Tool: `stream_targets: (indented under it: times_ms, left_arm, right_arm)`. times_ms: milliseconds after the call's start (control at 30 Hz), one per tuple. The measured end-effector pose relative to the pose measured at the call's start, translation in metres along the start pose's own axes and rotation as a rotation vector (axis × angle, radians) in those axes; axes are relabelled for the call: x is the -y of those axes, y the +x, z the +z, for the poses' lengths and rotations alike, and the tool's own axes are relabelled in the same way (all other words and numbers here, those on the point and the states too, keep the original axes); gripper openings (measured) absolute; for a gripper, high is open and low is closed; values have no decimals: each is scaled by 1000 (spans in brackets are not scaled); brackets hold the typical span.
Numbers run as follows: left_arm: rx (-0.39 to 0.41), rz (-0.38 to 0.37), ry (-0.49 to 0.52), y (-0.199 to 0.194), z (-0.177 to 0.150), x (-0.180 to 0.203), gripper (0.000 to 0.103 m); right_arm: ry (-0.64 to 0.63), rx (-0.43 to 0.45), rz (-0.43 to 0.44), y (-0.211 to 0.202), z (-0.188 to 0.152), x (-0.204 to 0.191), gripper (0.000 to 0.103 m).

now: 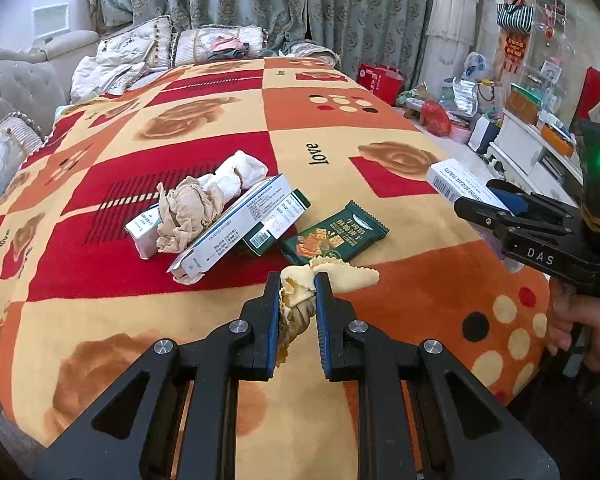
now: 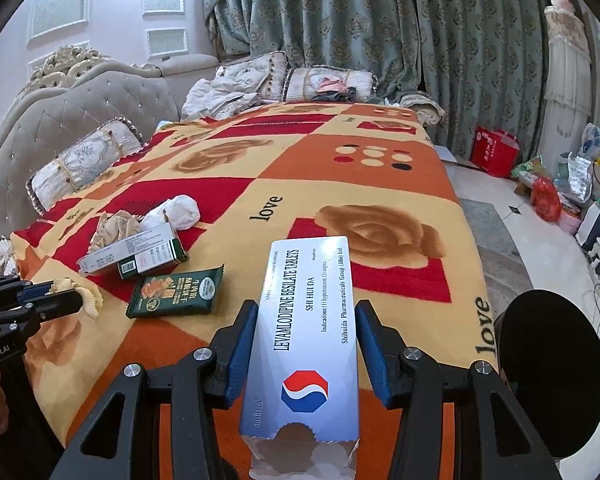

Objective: Collect trash
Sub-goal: 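Lift the medicine box and yellow wrapper off the blanket with both tools, then carry the medicine box and yellow wrapper over the black bin with both tools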

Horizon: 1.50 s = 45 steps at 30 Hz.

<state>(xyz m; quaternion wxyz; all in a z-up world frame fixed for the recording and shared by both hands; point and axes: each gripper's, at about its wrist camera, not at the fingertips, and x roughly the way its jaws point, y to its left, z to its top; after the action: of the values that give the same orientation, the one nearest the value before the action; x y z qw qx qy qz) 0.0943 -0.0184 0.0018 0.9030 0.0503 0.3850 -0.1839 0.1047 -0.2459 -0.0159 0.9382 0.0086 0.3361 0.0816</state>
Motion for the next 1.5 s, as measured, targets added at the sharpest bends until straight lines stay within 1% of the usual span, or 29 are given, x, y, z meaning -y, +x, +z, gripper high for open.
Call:
stream_targets:
  times_ms: [433,600,700,800,867,933,967,1000,1067,1167,1200,1267,1400,1500]
  left_arm:
    - [18,15,46,-3,1,8,14]
    - [18,6,52,-1,0,9,14]
    - [25,-15,59,-1,-1,12,14]
    - [31,-26,90,0,-4,20,14]
    - [25,-49,79,2,-3,23,14]
    - [31,-44,86,2,-2,30,14]
    - [42,-29,120,1,-1,38,14]
    - [43,-27,144,1,2,47,14]
    - [26,-46,154,3,8,60,14]
    - [2,-123,152,10,23,87,14]
    - [-2,-136,156,12,26,93,14]
    - [-16,-184,179,21,37,117,14]
    - [-18,-237,266,33,54,171,14]
    - [-37,-301,289,47,68,206,14]
  right_arm:
    - [-14,1,-5,-2,0,-1,48]
    - [-51,33,-11,-5,13,5,48]
    - [-61,53,-36,-6,25,20,48]
    - [-40,88,-70,-10,34,45,48]
    - [3,119,-99,-17,28,65,48]
    - [52,106,-129,-21,19,85,48]
    - [80,100,-155,-25,17,95,48]
    - [105,112,-167,-31,16,105,48]
    - [144,139,-171,-42,14,121,48]
    - [210,140,-201,-53,5,146,48]
    - [227,133,-216,-54,3,153,48]
    - [262,115,-241,-57,-4,169,48]
    - [347,92,-266,-66,-19,201,48]
    - [372,81,-284,-71,-26,216,48]
